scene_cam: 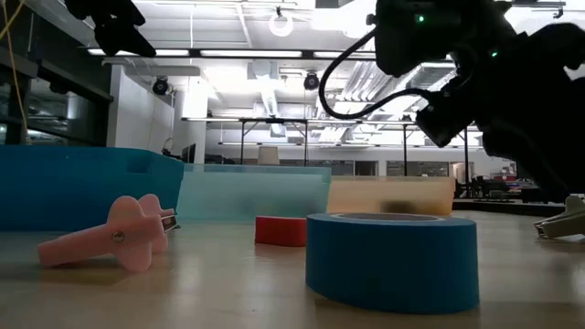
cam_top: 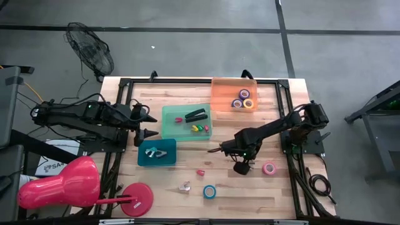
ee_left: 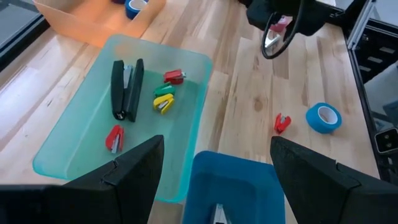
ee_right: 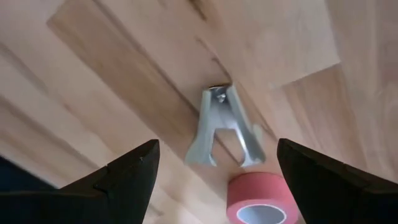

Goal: Pick and place Stapler, Stapler remover, tape
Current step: Put the grey staple remover in the blue bin

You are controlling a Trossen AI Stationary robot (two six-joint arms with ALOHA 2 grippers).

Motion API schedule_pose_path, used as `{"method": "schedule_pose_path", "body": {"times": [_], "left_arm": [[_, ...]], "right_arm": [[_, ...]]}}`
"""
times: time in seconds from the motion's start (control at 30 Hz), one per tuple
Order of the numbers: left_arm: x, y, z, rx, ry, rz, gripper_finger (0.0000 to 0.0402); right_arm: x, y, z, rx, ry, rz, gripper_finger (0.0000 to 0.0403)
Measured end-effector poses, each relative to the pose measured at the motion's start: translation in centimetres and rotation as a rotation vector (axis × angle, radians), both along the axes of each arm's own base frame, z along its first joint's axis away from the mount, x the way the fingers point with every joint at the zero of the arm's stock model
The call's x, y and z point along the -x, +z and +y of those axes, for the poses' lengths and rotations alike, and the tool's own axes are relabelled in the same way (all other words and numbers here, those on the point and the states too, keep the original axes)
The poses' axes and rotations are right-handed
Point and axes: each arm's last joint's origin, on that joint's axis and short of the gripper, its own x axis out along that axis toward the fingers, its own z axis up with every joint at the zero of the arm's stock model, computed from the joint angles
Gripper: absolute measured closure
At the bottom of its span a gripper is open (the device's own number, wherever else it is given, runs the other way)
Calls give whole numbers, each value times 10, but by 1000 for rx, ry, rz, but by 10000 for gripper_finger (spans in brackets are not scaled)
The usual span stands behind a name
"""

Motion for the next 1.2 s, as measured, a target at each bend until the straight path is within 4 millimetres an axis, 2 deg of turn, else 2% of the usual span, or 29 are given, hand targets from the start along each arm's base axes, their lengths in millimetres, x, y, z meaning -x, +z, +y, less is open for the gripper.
{"method": "schedule_pose_path", "body": {"times": [0.13, 0.27, 0.43, 0.77, 0.97, 1.2], "left_arm": [[0, 0, -1, 12, -17, 4, 113], [1, -1, -1, 14, -19, 15, 113], [1, -1, -1, 15, -19, 18, 113], [1, -1, -1, 17, -17, 19, 113], [1, -1, -1, 14, -19, 19, 113], [1, -1, -1, 18, -16, 18, 113]], "right_arm": [[-2, -1, -1, 40, 7, -26, 86], [-3, -4, 1, 80, 87, -56, 86], [-3, -17, 14, 77, 185, -37, 86], [4, -31, 36, 110, 246, 38, 89], [6, -31, 41, 144, 269, 22, 122], [5, -31, 41, 157, 273, 16, 194]]}}
